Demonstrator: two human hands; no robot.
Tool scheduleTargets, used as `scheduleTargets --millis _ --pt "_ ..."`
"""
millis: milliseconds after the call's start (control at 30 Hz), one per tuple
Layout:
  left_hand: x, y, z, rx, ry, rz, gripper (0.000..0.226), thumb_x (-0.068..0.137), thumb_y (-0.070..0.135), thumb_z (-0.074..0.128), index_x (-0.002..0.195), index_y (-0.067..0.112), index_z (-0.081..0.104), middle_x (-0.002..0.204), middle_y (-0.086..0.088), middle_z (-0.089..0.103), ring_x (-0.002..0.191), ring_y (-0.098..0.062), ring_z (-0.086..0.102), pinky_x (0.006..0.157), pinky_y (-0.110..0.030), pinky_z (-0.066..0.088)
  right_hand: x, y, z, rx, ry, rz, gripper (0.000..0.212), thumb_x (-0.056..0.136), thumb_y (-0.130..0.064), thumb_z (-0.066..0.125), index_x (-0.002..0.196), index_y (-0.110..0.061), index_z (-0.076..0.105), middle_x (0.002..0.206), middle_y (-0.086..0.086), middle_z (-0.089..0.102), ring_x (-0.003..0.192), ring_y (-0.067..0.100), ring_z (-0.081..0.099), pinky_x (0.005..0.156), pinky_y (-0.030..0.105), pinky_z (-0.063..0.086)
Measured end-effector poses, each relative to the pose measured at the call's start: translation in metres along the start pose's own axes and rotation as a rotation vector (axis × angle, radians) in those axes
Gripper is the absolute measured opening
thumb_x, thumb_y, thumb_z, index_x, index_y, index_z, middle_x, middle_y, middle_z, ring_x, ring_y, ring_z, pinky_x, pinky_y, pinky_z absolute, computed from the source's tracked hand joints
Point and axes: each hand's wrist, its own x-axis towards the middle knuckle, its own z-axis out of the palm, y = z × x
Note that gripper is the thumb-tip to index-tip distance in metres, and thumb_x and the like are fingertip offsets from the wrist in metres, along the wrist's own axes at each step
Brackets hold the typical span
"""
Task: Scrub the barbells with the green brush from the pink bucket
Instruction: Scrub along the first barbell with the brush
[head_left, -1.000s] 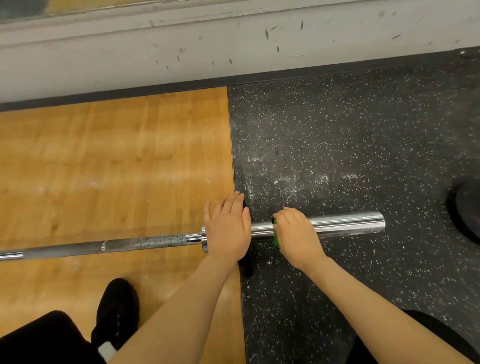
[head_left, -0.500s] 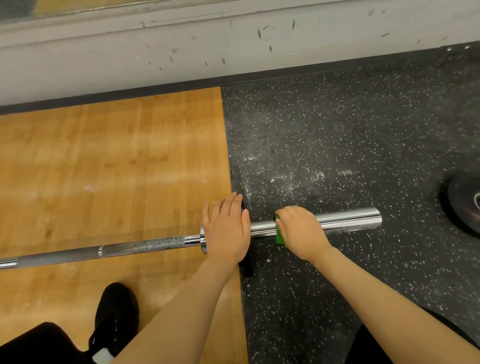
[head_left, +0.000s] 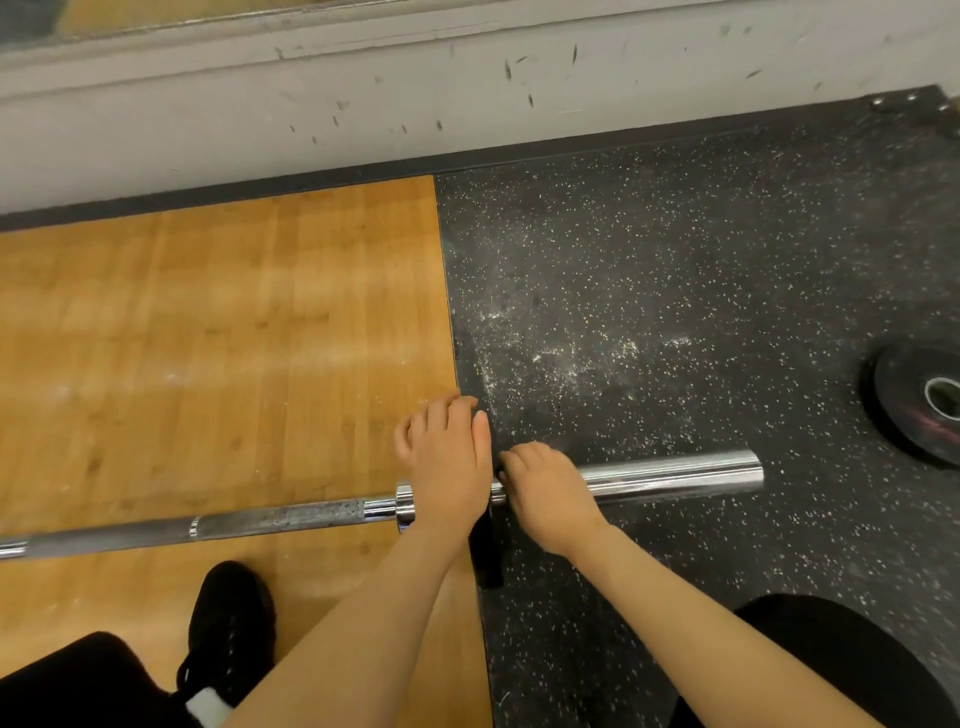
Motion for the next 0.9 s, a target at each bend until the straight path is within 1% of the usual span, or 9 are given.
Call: scheduleTargets --millis 67,133,200,333,433,567,700,833,900 --pt "-0.006 -0.001 0.006 0.022 -0.053 -0.031 0.055 0.094 0.042 0.016 0.116 0.022 0.063 0.120 0.004 0.062 0.115 -0.020 0.051 0.106 -0.043 0.023 -0.001 -0.007 0.005 0.019 0.037 0.041 0.042 0.094 -0.033 0.025 0.088 -0.014 0.062 0.082 0.002 0.062 0.075 0.023 0.057 0.068 0.035 0.046" --pt "-0.012 -0.003 0.006 0.027 -0.095 -0.064 0.062 0.091 0.044 0.010 0.119 0.024 0.062 0.117 0.006 0.063 0.117 -0.018 0.049 0.110 -0.041 0.015 -0.008 -0.007 0.007 0.013 0.064 0.045 0.037 0.095 -0.034 0.029 0.083 -0.017 0.060 0.078 -0.001 0.060 0.070 0.020 0.056 0.064 0.033 0.045" --pt "-0.017 -0.003 0.004 0.033 -0.110 -0.066 0.064 0.090 0.044 0.007 0.117 0.025 0.061 0.115 0.008 0.062 0.116 -0.015 0.048 0.112 -0.041 0.012 -0.016 0.003 0.005 -0.016 0.056 0.032 0.037 0.095 -0.035 0.030 0.086 -0.018 0.061 0.079 -0.003 0.060 0.072 0.018 0.056 0.066 0.032 0.046" --pt "-0.024 -0.003 0.004 0.015 -0.112 -0.044 0.057 0.091 0.040 0.012 0.111 0.023 0.062 0.110 0.008 0.062 0.111 -0.016 0.051 0.112 -0.049 0.019 -0.032 0.042 -0.010 -0.071 -0.078 0.111 0.042 0.100 -0.036 0.029 0.102 -0.015 0.065 0.094 0.000 0.065 0.088 0.022 0.060 0.082 0.036 0.046" --pt "-0.025 -0.004 0.006 0.005 -0.117 -0.037 0.055 0.091 0.040 0.014 0.111 0.023 0.062 0.110 0.008 0.062 0.110 -0.016 0.050 0.112 -0.049 0.020 -0.038 0.061 -0.020 -0.109 -0.102 0.155 0.048 0.101 -0.039 0.024 0.106 -0.014 0.064 0.098 0.001 0.066 0.090 0.023 0.059 0.081 0.036 0.046" --pt "-0.022 -0.004 0.007 0.018 -0.112 -0.033 0.055 0.091 0.041 0.014 0.109 0.024 0.062 0.109 0.008 0.062 0.108 -0.016 0.051 0.111 -0.045 0.019 -0.029 0.042 -0.013 -0.087 -0.070 0.099 0.033 0.101 -0.029 0.037 0.105 -0.011 0.063 0.097 0.004 0.064 0.089 0.024 0.057 0.079 0.037 0.047" --pt "-0.019 -0.004 0.006 0.043 -0.109 -0.028 0.054 0.091 0.041 0.015 0.107 0.025 0.063 0.108 0.009 0.063 0.108 -0.016 0.051 0.109 -0.042 0.020 -0.021 0.007 0.003 -0.021 0.033 -0.001 0.037 0.096 -0.029 0.033 0.099 -0.011 0.065 0.090 0.003 0.064 0.081 0.022 0.059 0.072 0.036 0.053" --pt "-0.018 -0.003 0.004 0.038 -0.118 -0.020 0.056 0.091 0.042 0.014 0.109 0.023 0.064 0.108 0.008 0.063 0.108 -0.017 0.051 0.109 -0.040 0.018 -0.031 0.028 -0.005 -0.082 0.032 -0.057 0.041 0.094 -0.032 0.035 0.105 -0.010 0.068 0.097 0.002 0.068 0.087 0.020 0.064 0.076 0.035 0.056" --pt "-0.017 -0.003 0.003 0.027 -0.118 -0.015 0.057 0.091 0.042 0.013 0.109 0.023 0.064 0.108 0.007 0.063 0.107 -0.017 0.051 0.109 -0.041 0.019 -0.043 0.050 -0.014 -0.137 0.045 -0.021 0.045 0.094 -0.035 0.033 0.105 -0.010 0.069 0.097 0.001 0.069 0.088 0.019 0.066 0.077 0.034 0.057"
